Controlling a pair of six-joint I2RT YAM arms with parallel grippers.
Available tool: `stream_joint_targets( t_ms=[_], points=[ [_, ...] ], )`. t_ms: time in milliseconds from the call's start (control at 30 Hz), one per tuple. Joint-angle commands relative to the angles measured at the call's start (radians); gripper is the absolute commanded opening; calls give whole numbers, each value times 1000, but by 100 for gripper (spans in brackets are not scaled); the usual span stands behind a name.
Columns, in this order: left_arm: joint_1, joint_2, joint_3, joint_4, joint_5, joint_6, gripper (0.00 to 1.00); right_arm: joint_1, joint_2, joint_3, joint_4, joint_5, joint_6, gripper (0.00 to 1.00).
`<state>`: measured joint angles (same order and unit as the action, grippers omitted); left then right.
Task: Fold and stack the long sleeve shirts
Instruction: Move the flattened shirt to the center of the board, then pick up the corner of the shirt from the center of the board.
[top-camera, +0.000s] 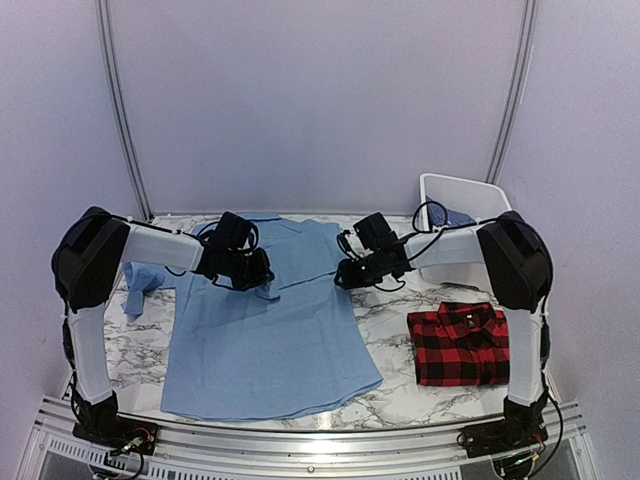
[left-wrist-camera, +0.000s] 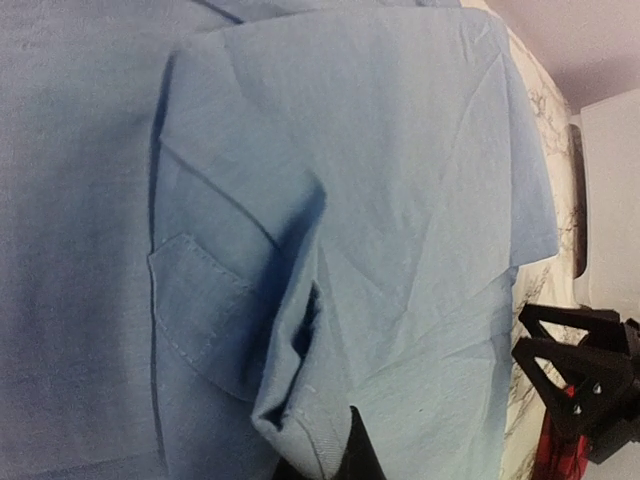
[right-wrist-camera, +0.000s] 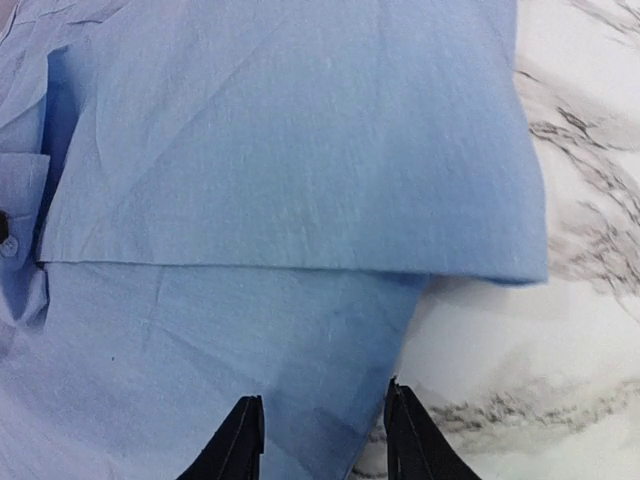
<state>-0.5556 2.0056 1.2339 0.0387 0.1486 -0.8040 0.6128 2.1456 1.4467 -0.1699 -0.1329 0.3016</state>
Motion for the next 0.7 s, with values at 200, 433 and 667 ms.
stream_joint_targets(
  t_ms=[200,433,667],
  points=[
    [14,-36,168,-89,33,58,0,121,-314,-236,-215,108,83,39],
    [32,-32,271,-125,73,96,0,240,-527,-459,-283,168,272,38],
    [46,-34,325,-146,96,112,0,322,-625,-592,-301,169,398,36]
  ],
)
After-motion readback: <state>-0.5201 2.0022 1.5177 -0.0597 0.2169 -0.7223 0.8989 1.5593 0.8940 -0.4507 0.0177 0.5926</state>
